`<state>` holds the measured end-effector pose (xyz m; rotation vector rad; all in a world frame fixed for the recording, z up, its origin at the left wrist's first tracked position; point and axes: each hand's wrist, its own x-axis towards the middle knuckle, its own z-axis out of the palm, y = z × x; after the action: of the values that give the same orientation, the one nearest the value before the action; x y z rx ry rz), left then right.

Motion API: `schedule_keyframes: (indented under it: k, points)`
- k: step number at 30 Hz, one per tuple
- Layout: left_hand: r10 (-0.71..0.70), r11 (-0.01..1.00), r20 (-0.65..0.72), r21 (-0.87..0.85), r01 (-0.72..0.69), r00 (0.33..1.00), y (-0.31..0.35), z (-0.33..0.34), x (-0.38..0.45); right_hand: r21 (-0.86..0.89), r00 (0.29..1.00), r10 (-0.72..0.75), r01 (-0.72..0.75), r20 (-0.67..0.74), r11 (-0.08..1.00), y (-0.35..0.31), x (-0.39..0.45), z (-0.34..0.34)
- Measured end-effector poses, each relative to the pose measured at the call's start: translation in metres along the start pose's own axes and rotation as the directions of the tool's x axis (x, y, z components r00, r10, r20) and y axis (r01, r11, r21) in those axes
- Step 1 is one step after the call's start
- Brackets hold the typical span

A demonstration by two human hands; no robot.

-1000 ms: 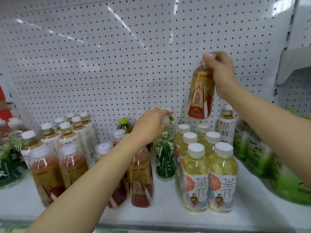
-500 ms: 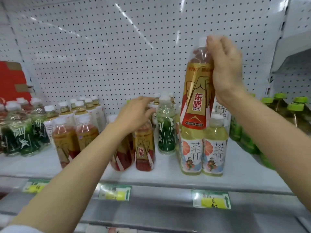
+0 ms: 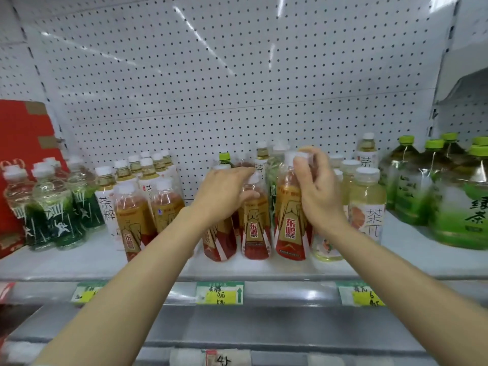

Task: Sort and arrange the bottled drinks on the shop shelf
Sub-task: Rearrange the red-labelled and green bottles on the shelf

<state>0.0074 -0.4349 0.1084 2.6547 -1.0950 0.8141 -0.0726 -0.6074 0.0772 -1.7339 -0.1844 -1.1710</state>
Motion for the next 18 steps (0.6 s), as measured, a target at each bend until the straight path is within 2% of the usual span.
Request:
schedule_keyframes:
  k: [2,6,14,18]
  points:
    - [0.024,0.999,0.008,-0.029,-0.024,1.0,-0.007,-0.002,0.001,-0.074,0.999,-0.037,0.034,-0.029,0.997,0.018,-0.012,0.01]
    - [0.093,0.987,0.012,-0.135,-0.091,0.996,-0.02,0.002,0.002,-0.187,0.996,-0.006,-0.009,-0.084,0.982,0.039,-0.027,0.027]
    - [0.214,0.973,-0.025,-0.088,-0.216,0.976,-0.024,0.005,0.002,-0.273,0.986,-0.09,0.048,-0.141,0.961,0.037,-0.03,0.038]
    - [0.256,0.96,-0.017,-0.112,-0.257,0.966,-0.029,0.004,0.002,-0.377,0.981,-0.137,0.075,-0.139,0.923,0.038,-0.027,0.04]
